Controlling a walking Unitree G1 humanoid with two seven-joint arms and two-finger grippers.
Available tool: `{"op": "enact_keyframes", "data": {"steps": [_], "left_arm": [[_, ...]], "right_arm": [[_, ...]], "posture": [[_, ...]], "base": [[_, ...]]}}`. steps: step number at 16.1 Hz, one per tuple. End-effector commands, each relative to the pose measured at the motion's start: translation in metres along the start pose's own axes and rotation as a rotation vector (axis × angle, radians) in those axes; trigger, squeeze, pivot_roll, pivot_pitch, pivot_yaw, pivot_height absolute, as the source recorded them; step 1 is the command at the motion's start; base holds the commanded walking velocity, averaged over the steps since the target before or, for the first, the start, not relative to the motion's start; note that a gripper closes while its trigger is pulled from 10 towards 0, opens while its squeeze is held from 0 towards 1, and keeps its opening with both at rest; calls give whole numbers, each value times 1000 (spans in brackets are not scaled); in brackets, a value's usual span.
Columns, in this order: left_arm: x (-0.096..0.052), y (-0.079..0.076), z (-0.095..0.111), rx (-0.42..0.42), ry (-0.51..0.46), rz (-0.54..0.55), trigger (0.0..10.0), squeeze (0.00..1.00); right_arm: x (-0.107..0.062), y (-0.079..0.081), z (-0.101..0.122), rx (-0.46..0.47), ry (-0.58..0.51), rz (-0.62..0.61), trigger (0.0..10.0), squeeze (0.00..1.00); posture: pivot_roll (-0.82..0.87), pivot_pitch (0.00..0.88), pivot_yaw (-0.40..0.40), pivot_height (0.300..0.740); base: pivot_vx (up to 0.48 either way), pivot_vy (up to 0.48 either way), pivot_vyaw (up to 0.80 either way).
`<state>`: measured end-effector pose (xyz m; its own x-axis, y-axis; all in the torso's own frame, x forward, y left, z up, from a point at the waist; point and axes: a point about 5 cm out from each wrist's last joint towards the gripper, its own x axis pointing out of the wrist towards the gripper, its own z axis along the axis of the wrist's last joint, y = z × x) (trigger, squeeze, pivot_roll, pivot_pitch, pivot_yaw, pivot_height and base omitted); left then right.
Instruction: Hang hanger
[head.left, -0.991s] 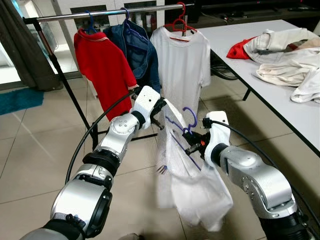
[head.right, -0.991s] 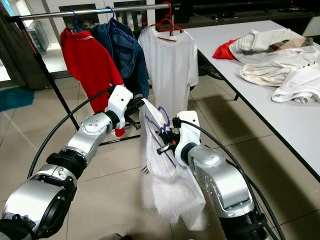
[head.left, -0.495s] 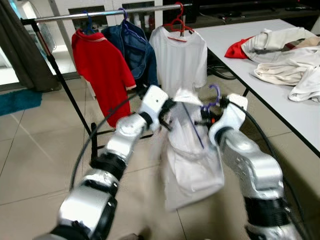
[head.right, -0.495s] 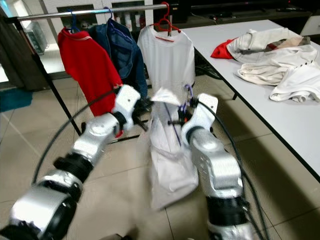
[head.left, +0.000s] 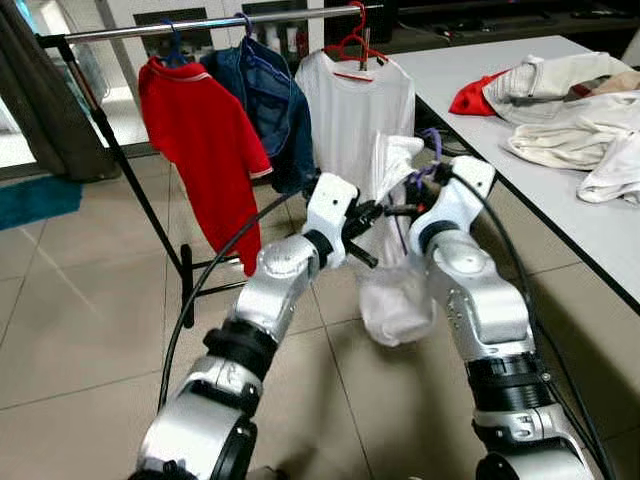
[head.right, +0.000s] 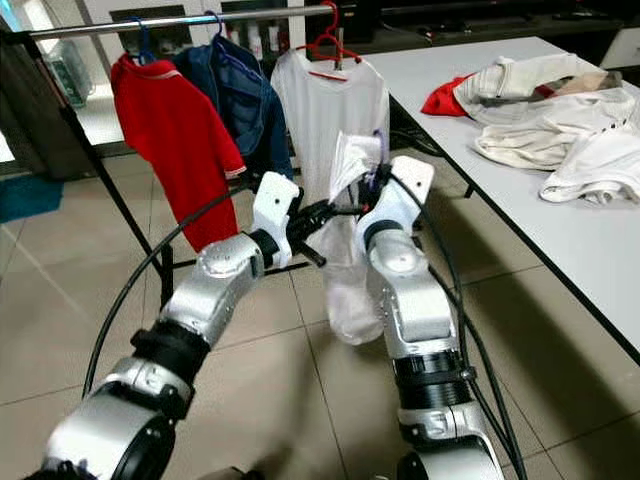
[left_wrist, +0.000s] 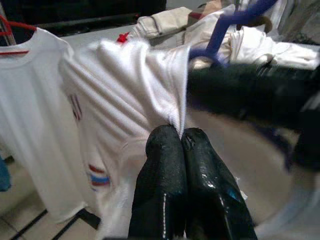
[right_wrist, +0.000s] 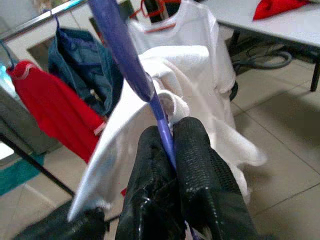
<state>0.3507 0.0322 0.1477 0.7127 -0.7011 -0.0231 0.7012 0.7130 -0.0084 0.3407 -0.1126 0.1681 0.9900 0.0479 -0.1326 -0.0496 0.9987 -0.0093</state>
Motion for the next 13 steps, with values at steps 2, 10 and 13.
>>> {"op": "enact_keyframes", "data": {"steps": [2, 10, 13], "left_arm": [[-3, -8, -2, -54, -3, -4, 0, 0], [-13, 2, 0, -87, -27, 139, 0, 0], [-17, 17, 2, -72, -28, 221, 0, 0]], "right_arm": [[5, 0, 8, -22, -65, 0, 10000, 0], [-31, 22, -55, -366, 249, 548, 10000, 0], [-48, -11, -70, -492, 401, 564, 10000, 0]], "posture": [[-126, 0, 40, 740], [-128, 0, 15, 740], [-138, 0, 27, 740]], "base": [[0, 0, 0], [0, 0, 0], [0, 0, 0]]}}
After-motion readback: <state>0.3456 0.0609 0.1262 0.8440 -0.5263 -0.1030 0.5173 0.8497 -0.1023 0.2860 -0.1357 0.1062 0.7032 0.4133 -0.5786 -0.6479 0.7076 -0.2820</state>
